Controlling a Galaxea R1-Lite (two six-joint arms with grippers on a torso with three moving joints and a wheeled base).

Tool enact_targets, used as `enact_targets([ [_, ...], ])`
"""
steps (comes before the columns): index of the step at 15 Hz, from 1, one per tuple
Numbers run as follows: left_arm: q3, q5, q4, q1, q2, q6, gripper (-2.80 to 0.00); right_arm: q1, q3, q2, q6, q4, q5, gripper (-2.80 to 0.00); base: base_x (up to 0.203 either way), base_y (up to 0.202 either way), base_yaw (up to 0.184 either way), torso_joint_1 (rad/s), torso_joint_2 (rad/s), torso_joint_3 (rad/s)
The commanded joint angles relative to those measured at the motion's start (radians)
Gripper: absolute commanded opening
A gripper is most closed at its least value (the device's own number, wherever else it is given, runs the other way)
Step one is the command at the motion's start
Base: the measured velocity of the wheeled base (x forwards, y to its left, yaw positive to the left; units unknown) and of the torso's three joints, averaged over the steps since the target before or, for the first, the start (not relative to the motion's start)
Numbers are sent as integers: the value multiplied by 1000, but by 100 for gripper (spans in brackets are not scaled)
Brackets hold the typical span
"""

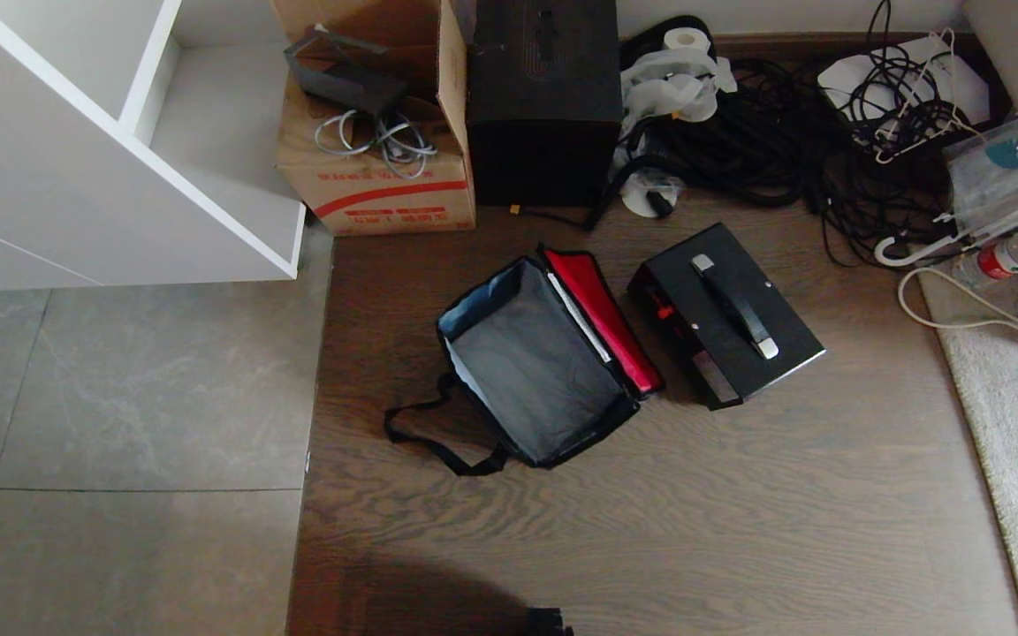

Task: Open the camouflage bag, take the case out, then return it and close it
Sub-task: Grip the handle again

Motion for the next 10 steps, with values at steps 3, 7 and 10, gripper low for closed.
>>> enact_targets([
  [3, 9, 0, 0, 0, 1, 0, -280, 0, 0, 2, 0, 0, 0, -280, 0, 0, 0, 0, 0, 0],
  [7, 9, 0, 0, 0, 0, 0, -280, 0, 0, 0, 0, 0, 1, -280, 0, 0, 0, 0, 0, 0],
  [10, 9, 0, 0, 0, 1, 0, -280, 0, 0, 2, 0, 0, 0, -280, 0, 0, 0, 0, 0, 0],
])
